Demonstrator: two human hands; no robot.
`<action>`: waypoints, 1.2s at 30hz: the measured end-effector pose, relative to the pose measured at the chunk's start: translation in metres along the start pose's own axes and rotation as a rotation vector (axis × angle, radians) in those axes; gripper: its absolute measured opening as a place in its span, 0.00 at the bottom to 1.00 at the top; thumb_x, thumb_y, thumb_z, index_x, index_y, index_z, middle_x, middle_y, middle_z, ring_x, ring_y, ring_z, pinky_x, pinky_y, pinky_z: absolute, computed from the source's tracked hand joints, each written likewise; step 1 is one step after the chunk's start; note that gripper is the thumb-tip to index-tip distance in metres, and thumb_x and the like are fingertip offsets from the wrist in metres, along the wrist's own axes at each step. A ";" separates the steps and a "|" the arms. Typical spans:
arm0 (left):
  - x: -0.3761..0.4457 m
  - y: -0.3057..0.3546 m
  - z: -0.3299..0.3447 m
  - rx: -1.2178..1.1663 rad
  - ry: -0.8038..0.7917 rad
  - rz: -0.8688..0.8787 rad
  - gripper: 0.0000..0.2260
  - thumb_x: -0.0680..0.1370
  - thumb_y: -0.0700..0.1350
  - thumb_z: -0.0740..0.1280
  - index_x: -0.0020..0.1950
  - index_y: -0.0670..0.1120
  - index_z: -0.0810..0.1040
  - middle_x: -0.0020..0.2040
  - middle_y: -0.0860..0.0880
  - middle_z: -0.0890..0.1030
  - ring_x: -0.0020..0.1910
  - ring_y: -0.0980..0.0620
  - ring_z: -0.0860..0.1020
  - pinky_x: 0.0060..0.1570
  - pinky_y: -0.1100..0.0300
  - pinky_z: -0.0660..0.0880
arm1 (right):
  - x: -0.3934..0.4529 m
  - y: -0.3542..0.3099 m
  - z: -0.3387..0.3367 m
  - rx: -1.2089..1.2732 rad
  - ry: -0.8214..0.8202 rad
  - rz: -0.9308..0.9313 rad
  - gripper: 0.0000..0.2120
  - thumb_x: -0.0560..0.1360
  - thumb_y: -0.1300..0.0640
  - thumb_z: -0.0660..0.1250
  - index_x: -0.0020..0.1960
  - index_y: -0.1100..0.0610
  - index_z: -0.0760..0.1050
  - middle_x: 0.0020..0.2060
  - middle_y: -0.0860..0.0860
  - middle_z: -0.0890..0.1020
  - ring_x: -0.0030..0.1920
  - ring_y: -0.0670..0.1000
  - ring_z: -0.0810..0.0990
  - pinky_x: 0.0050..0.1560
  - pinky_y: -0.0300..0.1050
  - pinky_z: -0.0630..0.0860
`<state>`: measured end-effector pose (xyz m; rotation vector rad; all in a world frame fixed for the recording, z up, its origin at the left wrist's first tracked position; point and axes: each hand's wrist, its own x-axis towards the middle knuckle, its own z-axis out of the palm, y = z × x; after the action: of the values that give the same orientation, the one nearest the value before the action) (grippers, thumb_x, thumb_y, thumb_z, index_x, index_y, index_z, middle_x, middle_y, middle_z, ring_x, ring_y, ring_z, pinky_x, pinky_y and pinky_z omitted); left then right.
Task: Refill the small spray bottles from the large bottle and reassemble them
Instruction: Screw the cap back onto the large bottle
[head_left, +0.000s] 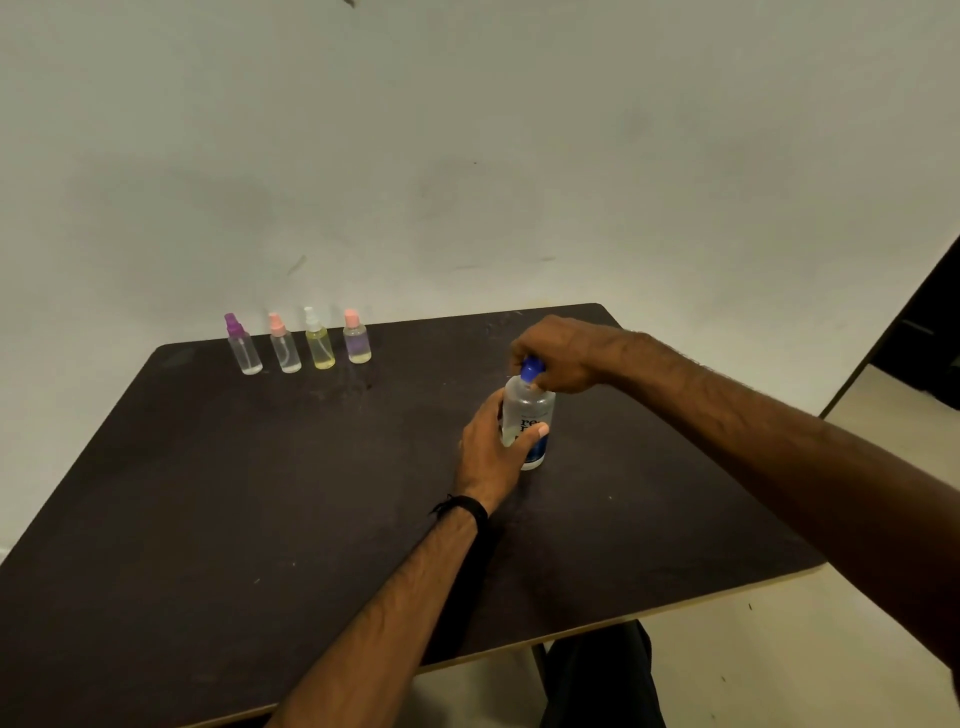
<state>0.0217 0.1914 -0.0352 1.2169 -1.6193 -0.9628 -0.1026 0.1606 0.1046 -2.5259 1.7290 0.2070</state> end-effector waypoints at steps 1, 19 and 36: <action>0.000 0.000 0.000 0.004 -0.001 0.000 0.25 0.73 0.50 0.76 0.67 0.52 0.73 0.62 0.52 0.79 0.61 0.54 0.78 0.63 0.49 0.77 | 0.001 0.000 -0.001 -0.010 0.003 0.002 0.14 0.75 0.59 0.70 0.60 0.56 0.76 0.54 0.52 0.78 0.51 0.49 0.75 0.50 0.41 0.72; -0.001 -0.004 0.000 -0.004 -0.003 0.026 0.25 0.74 0.50 0.75 0.69 0.53 0.72 0.63 0.53 0.80 0.61 0.53 0.78 0.63 0.48 0.77 | 0.003 0.005 -0.025 0.046 -0.060 -0.010 0.16 0.73 0.53 0.73 0.59 0.56 0.79 0.52 0.51 0.82 0.51 0.51 0.80 0.50 0.42 0.74; 0.000 -0.006 -0.001 0.004 -0.004 0.027 0.26 0.73 0.53 0.76 0.69 0.55 0.72 0.63 0.55 0.79 0.62 0.55 0.78 0.63 0.49 0.78 | -0.002 0.015 -0.013 0.180 -0.004 -0.038 0.20 0.73 0.50 0.73 0.62 0.53 0.76 0.54 0.49 0.80 0.51 0.48 0.78 0.53 0.43 0.76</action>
<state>0.0245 0.1900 -0.0410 1.1936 -1.6373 -0.9462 -0.1162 0.1554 0.1176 -2.4253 1.6165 0.0520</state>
